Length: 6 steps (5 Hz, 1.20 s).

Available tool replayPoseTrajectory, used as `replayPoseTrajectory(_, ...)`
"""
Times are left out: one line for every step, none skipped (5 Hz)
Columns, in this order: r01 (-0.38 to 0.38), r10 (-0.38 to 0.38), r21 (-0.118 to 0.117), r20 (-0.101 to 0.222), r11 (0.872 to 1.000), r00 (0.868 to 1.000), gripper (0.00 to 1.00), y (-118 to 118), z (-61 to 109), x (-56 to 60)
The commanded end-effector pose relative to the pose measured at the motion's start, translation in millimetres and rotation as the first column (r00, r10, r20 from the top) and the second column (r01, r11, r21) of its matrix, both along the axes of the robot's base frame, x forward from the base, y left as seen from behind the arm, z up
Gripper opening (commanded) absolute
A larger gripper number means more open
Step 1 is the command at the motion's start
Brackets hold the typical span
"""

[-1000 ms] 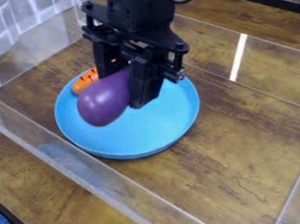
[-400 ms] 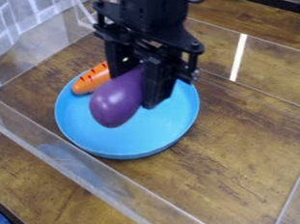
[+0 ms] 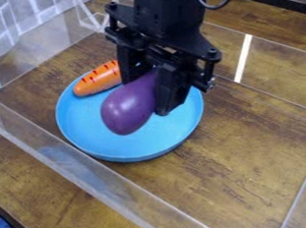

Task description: Put the purple eggplant on the blue tray

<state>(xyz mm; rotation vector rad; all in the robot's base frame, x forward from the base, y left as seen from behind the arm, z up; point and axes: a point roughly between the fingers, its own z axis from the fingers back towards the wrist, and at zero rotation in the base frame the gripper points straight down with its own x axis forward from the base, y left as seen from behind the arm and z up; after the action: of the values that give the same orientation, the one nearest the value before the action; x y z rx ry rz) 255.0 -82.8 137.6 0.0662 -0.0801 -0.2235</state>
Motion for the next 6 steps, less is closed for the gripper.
replayPoseTrajectory(0.023,-0.023,-0.006,0.036,1.000,0.999,0.00,-7.8,6.6,-0.6)
replayPoseTrajectory(-0.007,0.007,-0.004,0.034,1.000,0.999,0.00,5.3,1.6,0.7)
replayPoseTrajectory(-0.046,0.046,-0.003,0.034,0.999,0.998,0.00,16.7,-2.4,3.1)
replayPoseTrajectory(-0.077,0.077,0.001,0.027,0.997,0.997,0.00,26.8,-9.1,4.5)
replayPoseTrajectory(-0.097,0.097,0.004,0.019,0.995,0.995,0.00,31.0,-16.5,3.6)
replayPoseTrajectory(-0.116,0.116,0.016,0.010,0.993,0.993,0.00,34.9,-29.6,4.3)
